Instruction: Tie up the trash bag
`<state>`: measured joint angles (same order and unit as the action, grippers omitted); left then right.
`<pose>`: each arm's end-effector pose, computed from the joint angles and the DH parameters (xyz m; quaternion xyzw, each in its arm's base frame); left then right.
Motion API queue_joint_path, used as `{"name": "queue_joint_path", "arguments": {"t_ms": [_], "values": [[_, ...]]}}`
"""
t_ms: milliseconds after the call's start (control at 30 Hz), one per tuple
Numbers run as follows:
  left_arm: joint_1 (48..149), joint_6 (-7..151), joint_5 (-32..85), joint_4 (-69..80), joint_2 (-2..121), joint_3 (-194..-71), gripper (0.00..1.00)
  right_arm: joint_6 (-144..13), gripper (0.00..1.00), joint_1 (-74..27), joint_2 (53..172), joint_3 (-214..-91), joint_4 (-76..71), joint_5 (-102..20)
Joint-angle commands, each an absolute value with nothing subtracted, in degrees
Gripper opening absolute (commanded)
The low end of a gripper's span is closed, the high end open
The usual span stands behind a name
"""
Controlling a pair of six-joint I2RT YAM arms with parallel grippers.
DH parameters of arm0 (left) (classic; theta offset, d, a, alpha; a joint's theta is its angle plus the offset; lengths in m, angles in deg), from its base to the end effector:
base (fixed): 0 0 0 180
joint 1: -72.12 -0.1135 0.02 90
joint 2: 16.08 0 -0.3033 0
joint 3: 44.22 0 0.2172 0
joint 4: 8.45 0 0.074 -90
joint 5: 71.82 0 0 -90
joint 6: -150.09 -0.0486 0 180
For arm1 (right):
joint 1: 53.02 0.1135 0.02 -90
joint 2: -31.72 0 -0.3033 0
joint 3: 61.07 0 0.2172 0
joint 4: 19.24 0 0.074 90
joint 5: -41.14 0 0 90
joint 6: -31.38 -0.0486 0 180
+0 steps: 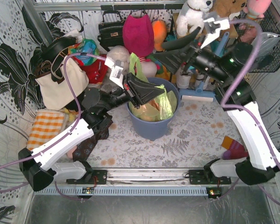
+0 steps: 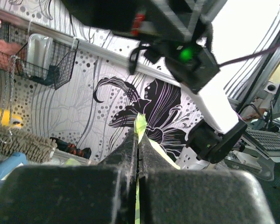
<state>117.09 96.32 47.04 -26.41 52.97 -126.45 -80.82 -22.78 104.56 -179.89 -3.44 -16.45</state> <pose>0.1410 -0.1741 0.5066 0.2527 0.4579 -0.6419 0.5607 0.1432 0.1136 0.6173 -0.2749 0.4607 0.4926 0.6852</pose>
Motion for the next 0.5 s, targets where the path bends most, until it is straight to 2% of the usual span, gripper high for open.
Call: {"name": "queue_joint_path", "arguments": {"t_ms": [0, 200, 467], "values": [[117.32, 96.65, 49.03, -35.74, 50.92, -124.01, 0.00, -83.85, 0.64, -22.46, 109.33, -183.90, -0.97, -15.41], [117.41, 96.83, 49.38, -37.38, 50.74, -122.48, 0.00, -82.75, 0.77, -20.54, 115.60, -190.64, 6.45, -17.87], [117.30, 97.29, 49.88, -37.49, 51.44, -123.30, 0.00, -78.65, 0.79, -14.45, 120.32, -198.78, 15.33, -24.53]]}}
